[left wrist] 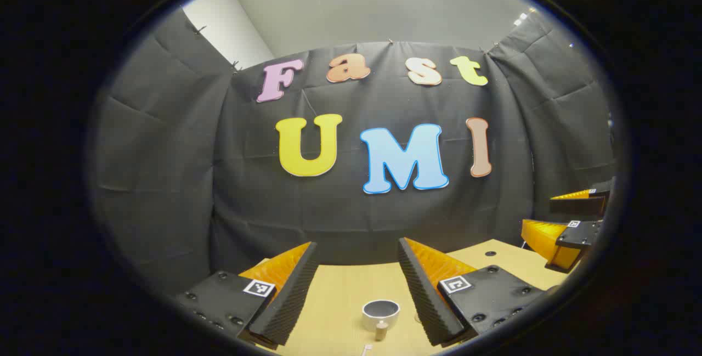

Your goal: Put the toothbrush and toothpaste on the desktop into the cup, then pick up the cup and place it on the coaster on the desktop.

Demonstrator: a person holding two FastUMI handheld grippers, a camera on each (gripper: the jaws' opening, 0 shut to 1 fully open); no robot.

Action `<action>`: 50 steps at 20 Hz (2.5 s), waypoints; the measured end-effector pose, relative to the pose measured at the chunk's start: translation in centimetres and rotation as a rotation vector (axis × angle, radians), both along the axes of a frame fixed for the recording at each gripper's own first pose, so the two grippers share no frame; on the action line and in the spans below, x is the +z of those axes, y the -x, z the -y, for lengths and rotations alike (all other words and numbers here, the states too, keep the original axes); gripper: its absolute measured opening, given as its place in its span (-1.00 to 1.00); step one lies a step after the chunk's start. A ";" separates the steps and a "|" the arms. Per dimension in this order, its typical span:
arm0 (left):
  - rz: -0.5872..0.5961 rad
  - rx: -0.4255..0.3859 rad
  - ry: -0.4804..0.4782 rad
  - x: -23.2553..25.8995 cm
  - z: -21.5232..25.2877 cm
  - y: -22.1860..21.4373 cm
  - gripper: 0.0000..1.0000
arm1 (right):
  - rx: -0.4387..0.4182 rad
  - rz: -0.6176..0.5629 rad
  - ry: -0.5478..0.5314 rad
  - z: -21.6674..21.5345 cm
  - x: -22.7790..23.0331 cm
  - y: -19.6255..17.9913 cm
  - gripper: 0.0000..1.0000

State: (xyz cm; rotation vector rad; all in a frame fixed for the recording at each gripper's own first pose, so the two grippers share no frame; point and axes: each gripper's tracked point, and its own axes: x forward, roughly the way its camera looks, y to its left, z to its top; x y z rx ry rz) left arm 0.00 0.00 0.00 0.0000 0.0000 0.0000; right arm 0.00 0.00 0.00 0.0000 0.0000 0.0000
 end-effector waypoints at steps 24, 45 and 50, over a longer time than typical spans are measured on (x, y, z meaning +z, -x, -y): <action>-0.140 -0.045 -0.005 -5.3 1.0 -0.9 0.87 | 0.023 -0.142 -0.039 -0.6 -4.1 0.1 0.78; -0.829 -0.105 0.101 -26.4 4.5 2.1 0.87 | 0.157 -0.882 -0.262 -5.5 -21.7 3.7 0.81; -1.037 -0.109 0.135 -30.6 3.9 4.5 0.89 | 0.158 -1.030 -0.279 -6.6 -24.9 4.6 0.82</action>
